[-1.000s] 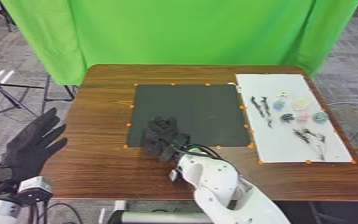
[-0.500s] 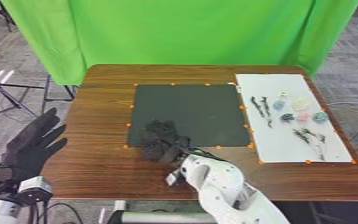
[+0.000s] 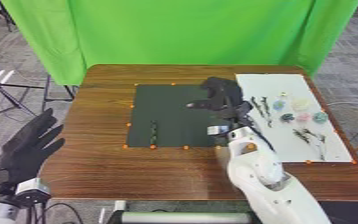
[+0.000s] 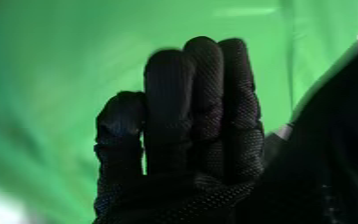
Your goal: Arrange flowers
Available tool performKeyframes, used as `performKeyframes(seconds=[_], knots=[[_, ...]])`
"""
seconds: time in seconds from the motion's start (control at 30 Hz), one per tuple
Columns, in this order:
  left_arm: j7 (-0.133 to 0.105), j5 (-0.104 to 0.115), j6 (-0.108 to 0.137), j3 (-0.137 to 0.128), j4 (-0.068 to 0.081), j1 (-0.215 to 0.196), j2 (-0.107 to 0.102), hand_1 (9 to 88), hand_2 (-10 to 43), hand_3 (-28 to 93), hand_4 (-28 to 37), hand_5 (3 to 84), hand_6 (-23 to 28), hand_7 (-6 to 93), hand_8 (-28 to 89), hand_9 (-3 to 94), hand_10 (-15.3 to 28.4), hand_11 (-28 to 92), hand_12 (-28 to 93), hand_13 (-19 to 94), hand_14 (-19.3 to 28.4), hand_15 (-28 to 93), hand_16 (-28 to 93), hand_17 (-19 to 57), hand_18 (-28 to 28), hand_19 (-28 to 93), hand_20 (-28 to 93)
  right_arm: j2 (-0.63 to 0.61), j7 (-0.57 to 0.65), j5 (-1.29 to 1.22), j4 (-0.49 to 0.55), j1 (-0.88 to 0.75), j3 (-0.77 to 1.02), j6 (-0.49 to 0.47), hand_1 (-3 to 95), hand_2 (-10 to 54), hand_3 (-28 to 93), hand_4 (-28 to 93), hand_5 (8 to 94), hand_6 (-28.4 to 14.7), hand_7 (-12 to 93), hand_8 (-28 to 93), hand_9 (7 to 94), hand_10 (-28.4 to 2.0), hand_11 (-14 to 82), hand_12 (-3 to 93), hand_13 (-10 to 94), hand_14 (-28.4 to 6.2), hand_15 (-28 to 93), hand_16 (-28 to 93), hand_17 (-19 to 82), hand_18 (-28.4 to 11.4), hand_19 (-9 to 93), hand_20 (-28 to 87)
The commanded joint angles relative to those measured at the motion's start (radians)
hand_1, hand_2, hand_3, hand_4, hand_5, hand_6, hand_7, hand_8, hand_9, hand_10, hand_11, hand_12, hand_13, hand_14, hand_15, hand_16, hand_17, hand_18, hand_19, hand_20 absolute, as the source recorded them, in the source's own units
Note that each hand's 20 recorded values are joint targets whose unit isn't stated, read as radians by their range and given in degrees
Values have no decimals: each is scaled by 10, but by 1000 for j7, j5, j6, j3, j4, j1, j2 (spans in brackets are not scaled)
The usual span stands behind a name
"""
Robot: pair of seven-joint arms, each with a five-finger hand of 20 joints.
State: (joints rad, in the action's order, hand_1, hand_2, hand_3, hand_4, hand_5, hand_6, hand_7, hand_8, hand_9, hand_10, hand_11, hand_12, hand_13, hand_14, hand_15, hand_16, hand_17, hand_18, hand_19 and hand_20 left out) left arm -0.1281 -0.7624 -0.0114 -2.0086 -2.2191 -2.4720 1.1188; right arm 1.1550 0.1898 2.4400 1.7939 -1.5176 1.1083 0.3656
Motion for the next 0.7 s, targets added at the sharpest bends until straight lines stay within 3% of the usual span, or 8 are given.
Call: performKeyframes(seconds=[0.03, 0.13, 0.17, 0.37, 0.47, 0.7], knots=[[-7, -5, 7, -17, -10, -23, 15, 226, -73, 704, -283, 231, 8, 171, -84, 175, 82, 96, 205, 131, 111, 151, 82, -110, 178, 325, 100, -315, 316, 111, 75, -146, 236, -16, 644, -93, -26, -109, 589, 8, 436, -168, 642, -101, 519, 350, 615, -83, 733, 298, 303, -160, 870, 570], [-5, -6, 3, -20, -10, -23, 15, 227, -73, 703, -283, 231, 9, 172, -84, 175, 82, 95, 205, 131, 111, 151, 83, -110, 178, 324, 100, -354, 399, 129, 131, -214, 312, -113, 586, -95, 220, -245, 602, 3, 462, -182, 651, -106, 537, 364, 624, -99, 747, 305, 315, -188, 889, 552], [-5, -7, 2, -20, -10, -22, 15, 227, -72, 703, -283, 231, 9, 172, -84, 175, 82, 95, 205, 131, 111, 152, 83, -110, 178, 324, 100, -360, 418, 126, 152, -234, 338, -156, 567, -95, 251, -270, 604, 2, 463, -182, 649, -108, 541, 369, 620, -102, 751, 310, 312, -193, 892, 553], [-5, -5, 3, -19, -7, -23, 8, 227, -71, 701, -283, 231, 8, 170, -84, 175, 82, 95, 205, 131, 111, 154, 84, -109, 178, 324, 100, -377, 496, 65, 263, -343, 463, -459, 495, -95, 289, -282, 610, -1, 454, -176, 643, -111, 535, 375, 611, -105, 741, 308, 301, -198, 889, 551], [-2, -5, 0, -20, -7, -21, 8, 227, -71, 702, -283, 231, 8, 171, -84, 175, 82, 96, 205, 131, 111, 153, 83, -109, 178, 323, 100, -380, 511, 43, 280, -382, 506, -557, 495, -95, 185, -220, 616, -10, 408, -159, 638, -117, 501, 365, 605, -105, 715, 303, 286, -202, 875, 551], [9, -21, -7, -25, -5, -14, 10, 226, -70, 702, -283, 231, 8, 171, -84, 175, 82, 95, 205, 131, 112, 154, 83, -109, 178, 323, 100, -383, 576, -12, 287, -438, 578, -714, 458, -95, 210, -223, 610, -27, 365, -144, 602, -137, 476, 356, 556, -120, 717, 301, 253, -210, 850, 556]])
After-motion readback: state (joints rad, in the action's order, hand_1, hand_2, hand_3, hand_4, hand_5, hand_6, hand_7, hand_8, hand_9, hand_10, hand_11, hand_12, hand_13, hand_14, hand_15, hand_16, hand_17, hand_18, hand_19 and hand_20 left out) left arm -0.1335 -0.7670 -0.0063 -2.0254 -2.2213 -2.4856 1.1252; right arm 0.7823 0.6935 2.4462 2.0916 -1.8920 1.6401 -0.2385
